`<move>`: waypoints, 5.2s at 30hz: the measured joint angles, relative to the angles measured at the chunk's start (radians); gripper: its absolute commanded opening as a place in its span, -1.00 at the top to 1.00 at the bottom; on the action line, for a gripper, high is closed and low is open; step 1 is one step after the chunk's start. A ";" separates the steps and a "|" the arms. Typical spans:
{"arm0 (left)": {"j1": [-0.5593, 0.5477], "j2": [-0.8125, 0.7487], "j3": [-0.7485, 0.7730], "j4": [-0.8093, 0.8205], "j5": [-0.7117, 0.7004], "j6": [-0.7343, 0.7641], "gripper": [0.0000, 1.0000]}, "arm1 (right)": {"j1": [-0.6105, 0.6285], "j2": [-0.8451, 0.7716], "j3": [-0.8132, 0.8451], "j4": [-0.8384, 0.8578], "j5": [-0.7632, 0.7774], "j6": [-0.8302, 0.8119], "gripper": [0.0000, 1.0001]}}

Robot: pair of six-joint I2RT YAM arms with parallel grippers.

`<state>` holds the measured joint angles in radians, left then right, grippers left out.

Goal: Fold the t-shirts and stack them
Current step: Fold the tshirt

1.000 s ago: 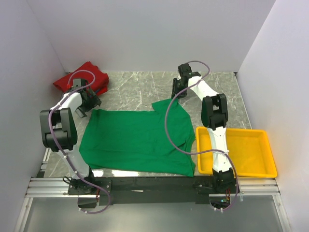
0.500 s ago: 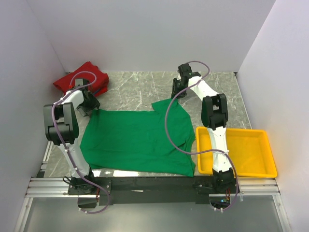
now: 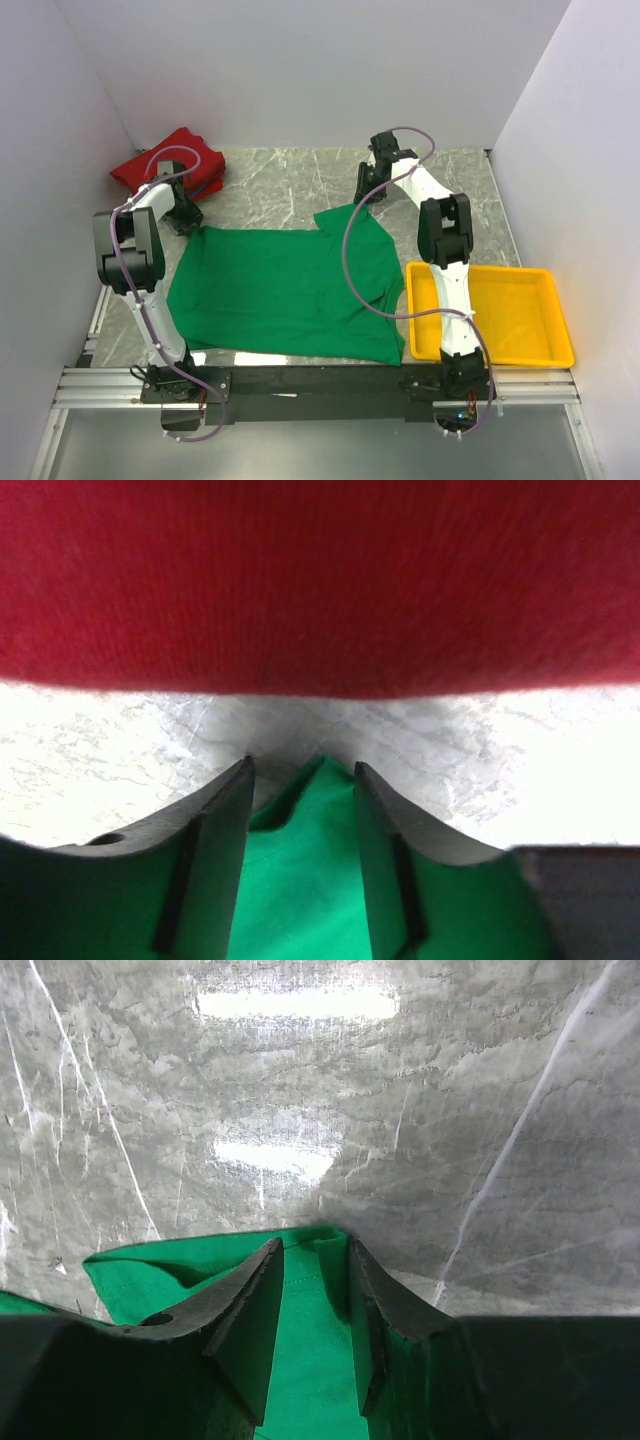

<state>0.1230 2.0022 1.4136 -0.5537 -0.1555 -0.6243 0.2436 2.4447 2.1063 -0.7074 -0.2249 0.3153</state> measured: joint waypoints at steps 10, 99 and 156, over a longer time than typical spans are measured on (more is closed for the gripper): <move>0.000 0.024 0.029 -0.009 -0.003 0.008 0.63 | -0.006 0.000 -0.005 0.004 -0.011 -0.002 0.23; 0.002 -0.310 -0.235 0.044 -0.051 0.167 0.99 | 0.233 -1.097 -1.185 0.232 0.084 0.385 1.00; -0.100 -0.572 -0.477 0.103 0.118 0.080 -0.41 | 0.511 -0.905 -1.063 0.146 0.150 0.305 -0.10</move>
<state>0.0235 1.4303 0.9367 -0.4507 -0.0376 -0.5446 0.7547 1.5394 1.0435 -0.5617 -0.0753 0.6201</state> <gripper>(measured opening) 0.706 0.553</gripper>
